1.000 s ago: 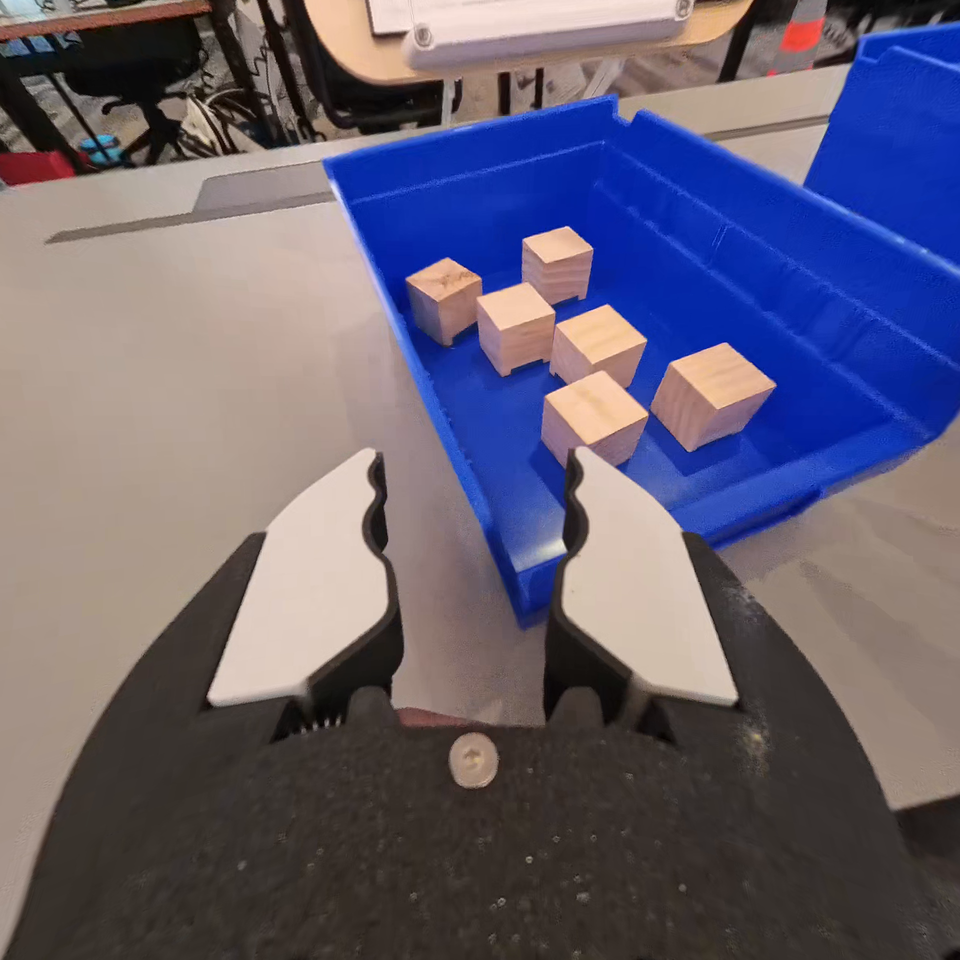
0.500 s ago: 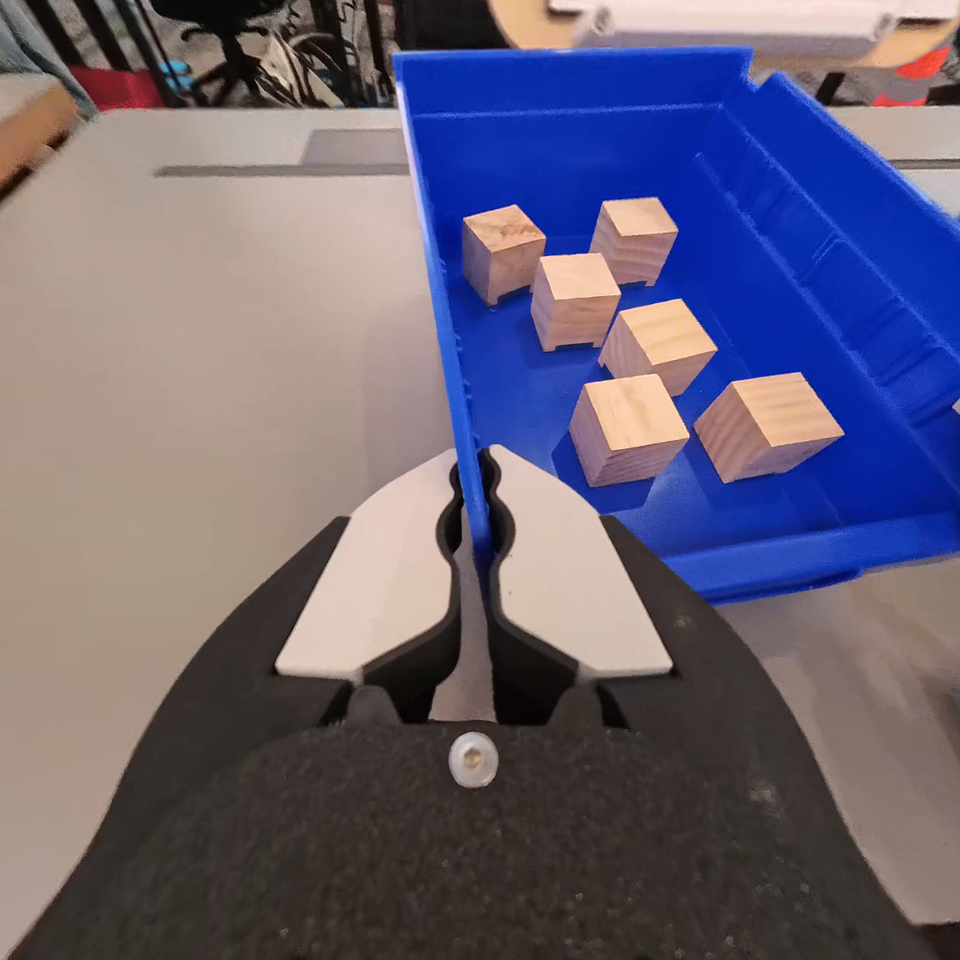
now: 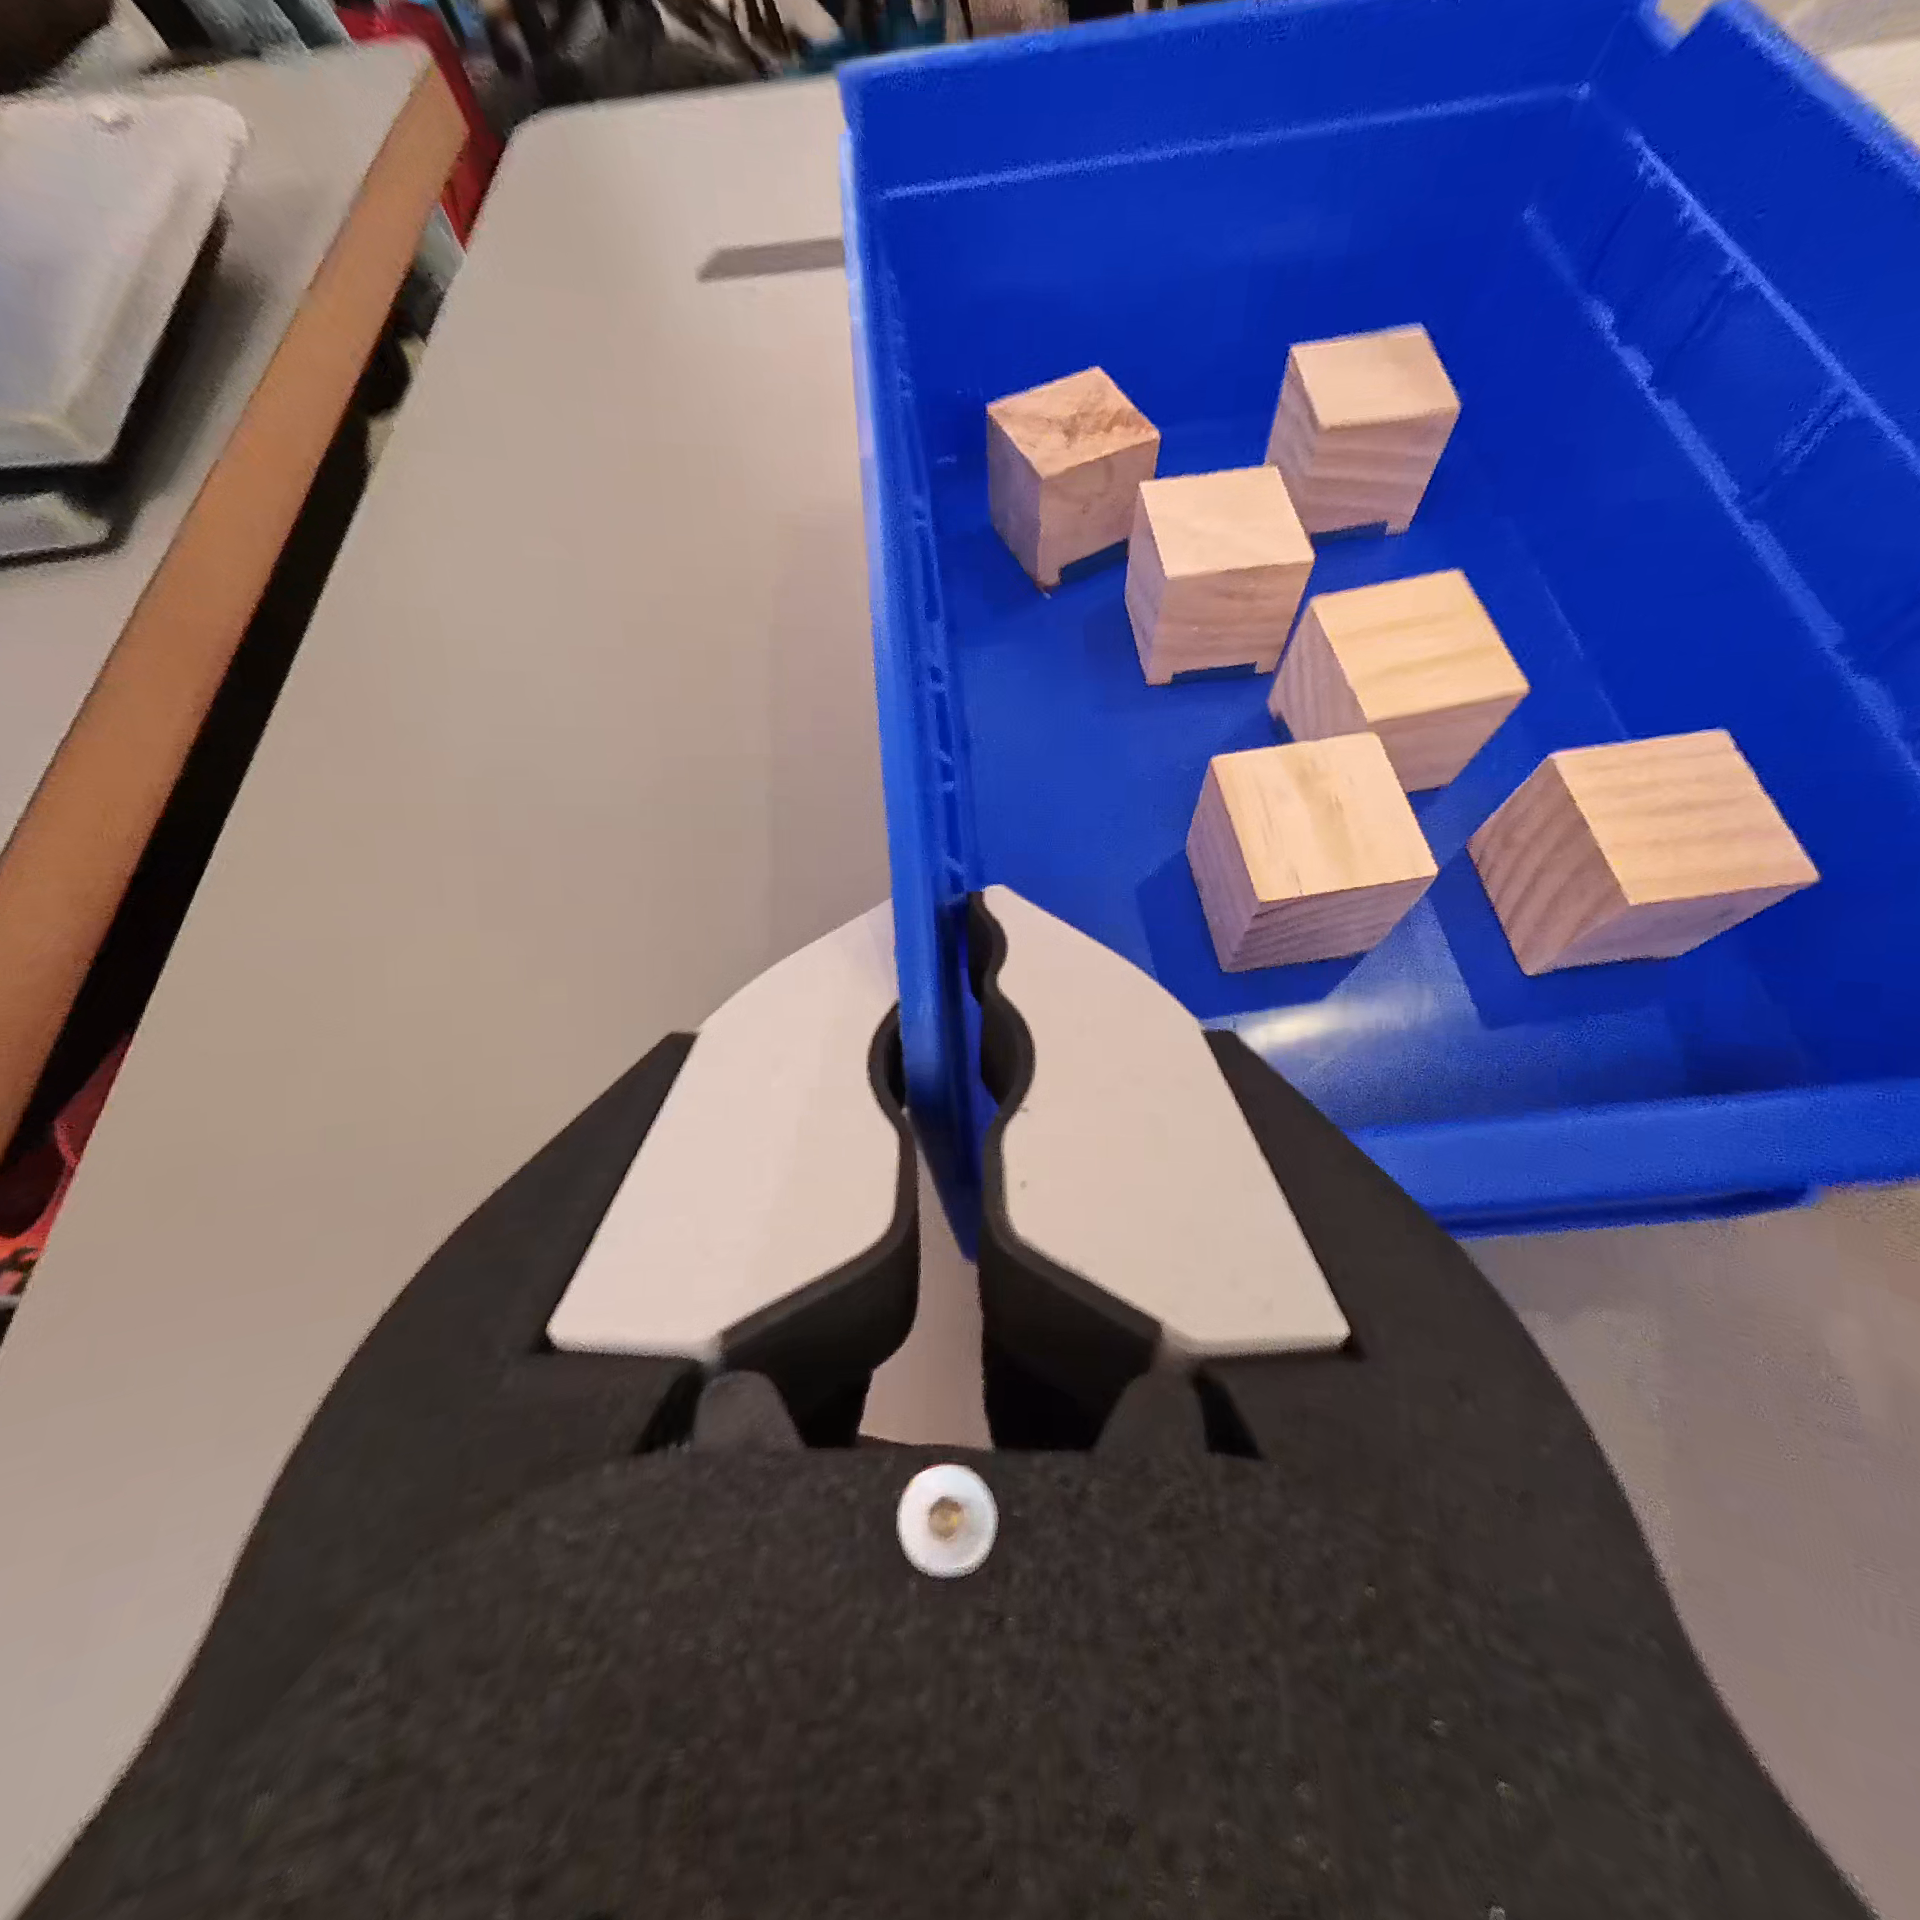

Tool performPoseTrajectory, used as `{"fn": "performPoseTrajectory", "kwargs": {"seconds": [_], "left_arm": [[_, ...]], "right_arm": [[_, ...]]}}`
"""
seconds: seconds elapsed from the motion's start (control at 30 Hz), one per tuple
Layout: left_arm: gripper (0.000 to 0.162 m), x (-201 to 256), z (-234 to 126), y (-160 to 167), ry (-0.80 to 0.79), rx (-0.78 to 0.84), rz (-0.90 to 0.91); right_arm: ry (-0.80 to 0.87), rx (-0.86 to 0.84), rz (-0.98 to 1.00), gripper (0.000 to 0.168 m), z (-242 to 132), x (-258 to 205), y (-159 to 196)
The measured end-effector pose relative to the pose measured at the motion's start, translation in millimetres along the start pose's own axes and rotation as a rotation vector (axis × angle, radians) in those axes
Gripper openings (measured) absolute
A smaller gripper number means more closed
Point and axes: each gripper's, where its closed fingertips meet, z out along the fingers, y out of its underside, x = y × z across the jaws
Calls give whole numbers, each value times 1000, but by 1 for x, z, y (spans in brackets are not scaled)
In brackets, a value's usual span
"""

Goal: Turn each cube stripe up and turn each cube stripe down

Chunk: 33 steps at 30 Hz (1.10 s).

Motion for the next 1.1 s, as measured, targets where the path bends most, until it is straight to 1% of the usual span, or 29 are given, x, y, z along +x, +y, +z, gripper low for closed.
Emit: {"fn": "performPoseTrajectory", "kwargs": {"seconds": [0.03, 0.07, 0.17, 0.27, 0.3, 0.33, 0.37, 0.4, 0.43, 0.47, 0.5, 0.53, 0.57, 0.6, 0.67, 0.7, 0.77, 0.8, 0.87, 0.93, 1.0, 1.03, 1.1], "left_arm": [[5, -1, 2, 2, 21, 24, -34], [4, -1, 1, 2, 46, 43, -70], [4, -3, 0, 3, 34, 31, -63], [6, -5, -1, 4, 31, 25, -68], [17, -11, -4, 4, -11, 25, -87], [39, -19, -10, 2, -74, 37, -100], [52, -27, -20, -3, -146, 60, -105], [54, -32, -33, -11, -204, 98, -107], [56, -30, -47, -22, -230, 144, -111], [62, -21, -59, -33, -231, 181, -121], [66, -6, -68, -42, -202, 201, -128], [69, 17, -75, -51, -143, 213, -131], [68, 47, -80, -60, -57, 230, -140], [68, 82, -85, -67, 57, 247, -158], [67, 154, -93, -73, 277, 259, -194], [66, 187, -95, -72, 358, 265, -193], [65, 239, -91, -63, 428, 266, -147], [64, 259, -85, -56, 435, 269, -110], [64, 291, -75, -42, 453, 279, -51], [63, 307, -69, -32, 460, 294, -11], [65, 316, -69, -32, 481, 300, 37], [70, 316, -68, -32, 481, 304, 60], [72, 315, -64, -30, 510, 312, 65]], "right_arm": [[4, 42, -15, 5, 0, -3, 0], [17, 49, -9, 5, -2, -3, 0], [-25, 35, 2, 7, -2, -5, 1], [-131, 28, -22, 12, -2, -7, 1], [-212, 10, 4, 16, -5, -10, 2], [-308, -11, 26, 17, -12, -11, 2], [-388, -27, 77, 28, -19, -6, 1], [-465, -49, 149, 38, -27, 1, -1], [-554, -77, 210, 41, -36, 8, -2], [-639, -104, 253, 42, -47, 18, -4], [-706, -127, 282, 42, -58, 32, -6], [-725, -152, 294, 42, -66, 53, -5], [-702, -166, 286, 38, -71, 79, -3], [-670, -144, 257, 36, -77, 107, -4], [-600, -25, 144, 43, -90, 161, -10], [-546, 28, 69, 48, -96, 188, -11], [-438, 115, -66, 58, -106, 237, -9], [-395, 144, -100, 61, -110, 257, -7], [-374, 178, -90, 62, -117, 282, -5], [-368, 189, -67, 63, -117, 296, -5], [-335, 222, -57, 63, -117, 310, -7], [-320, 245, -55, 63, -118, 314, -10], [-316, 241, -49, 60, -117, 314, -11]]}}
